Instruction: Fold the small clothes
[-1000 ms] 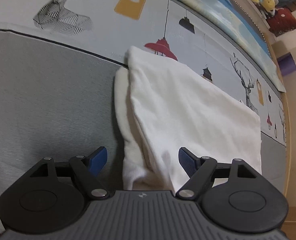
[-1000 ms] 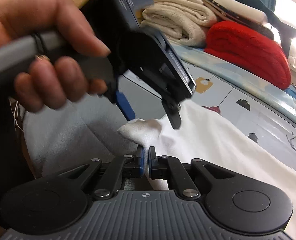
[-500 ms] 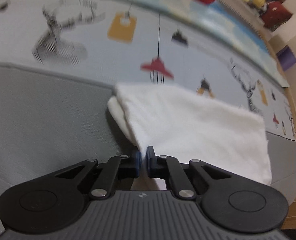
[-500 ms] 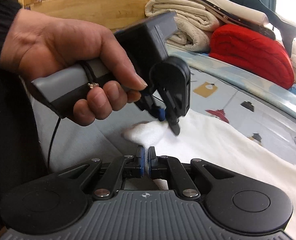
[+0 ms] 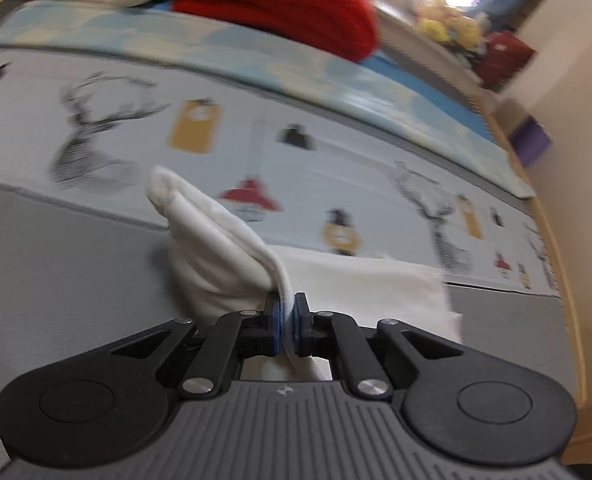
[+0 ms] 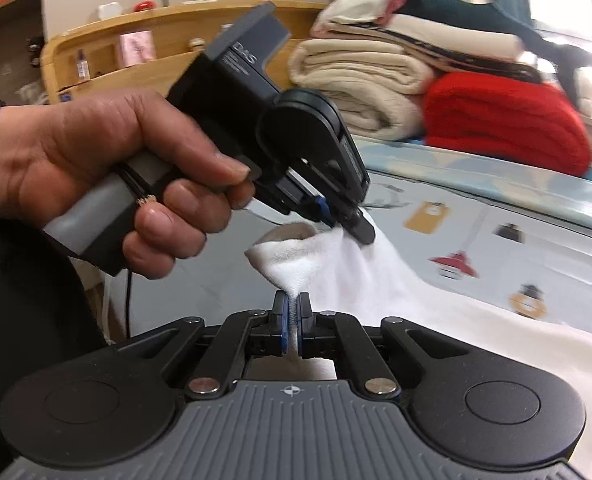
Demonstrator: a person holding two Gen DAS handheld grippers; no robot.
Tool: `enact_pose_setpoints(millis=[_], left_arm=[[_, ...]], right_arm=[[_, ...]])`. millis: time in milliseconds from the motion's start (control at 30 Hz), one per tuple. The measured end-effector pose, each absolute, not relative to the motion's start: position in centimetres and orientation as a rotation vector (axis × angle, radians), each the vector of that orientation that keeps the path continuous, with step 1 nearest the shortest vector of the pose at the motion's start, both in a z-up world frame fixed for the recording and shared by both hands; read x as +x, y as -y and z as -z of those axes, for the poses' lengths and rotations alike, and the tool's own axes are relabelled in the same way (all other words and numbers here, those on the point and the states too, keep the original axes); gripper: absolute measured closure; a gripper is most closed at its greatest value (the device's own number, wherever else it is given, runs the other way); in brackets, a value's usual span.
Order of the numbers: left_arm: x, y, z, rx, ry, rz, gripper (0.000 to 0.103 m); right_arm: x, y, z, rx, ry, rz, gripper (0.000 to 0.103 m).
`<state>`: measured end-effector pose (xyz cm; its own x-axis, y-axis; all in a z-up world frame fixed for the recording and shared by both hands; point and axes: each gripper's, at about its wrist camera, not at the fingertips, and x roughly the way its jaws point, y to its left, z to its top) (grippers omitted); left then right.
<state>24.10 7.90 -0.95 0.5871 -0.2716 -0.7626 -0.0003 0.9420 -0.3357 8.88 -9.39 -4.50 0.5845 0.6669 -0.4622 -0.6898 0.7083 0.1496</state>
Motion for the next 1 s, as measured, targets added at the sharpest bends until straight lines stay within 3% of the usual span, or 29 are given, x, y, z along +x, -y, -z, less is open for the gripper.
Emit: enact_pose_setpoints(millis=[333,467,633,667,767,800,867,933,967,1000], left_arm=[[24.6,9.4,1.5,-0.272,-0.854,0.565,0.096],[24.5,11.0,2.3,-0.285,-0.847,0.615,0.085],[26.0,8.9,4.1,-0.26,-0.972,0.498,0.085],[26.3,8.3,4.7,-0.247,-1.005,0.472,0.085],[26.7,6.7,6.0,-0.21,-1.07,0.429,0.085],[26.7,6.4,6.5,-0.192,-1.091,0.413,0.085],[26.7,5.6,6.9,-0.162,-1.107,0.396,0.085],[26.5,5.4,6.9,-0.143,-1.099,0.403,0.085],[26.5,5.3,7.1,-0.138,-1.102,0.405,0.085],[26.5,5.3,7.1,-0.135,-1.102,0.408,0.085]], right_arm=[[7.5,25.2,6.0,0.09,-0.605,-0.35,0.1],[7.6,29.3,7.8,0.118,-0.711,-0.18,0.1],[9.0,31.9,10.9,0.262,-0.861,-0.095,0.096],[9.0,32.4,11.3,0.291,-0.861,-0.095,0.091],[9.6,32.4,11.8,0.357,-0.842,-0.092,0.053],[9.9,32.4,12.1,0.372,-0.854,-0.083,0.05],[10.8,32.4,12.8,0.412,-0.885,-0.065,0.05],[11.6,32.2,13.1,0.432,-0.908,-0.061,0.063],[12.0,32.0,13.3,0.42,-0.919,-0.052,0.085],[12.2,31.8,13.2,0.398,-0.924,-0.034,0.098]])
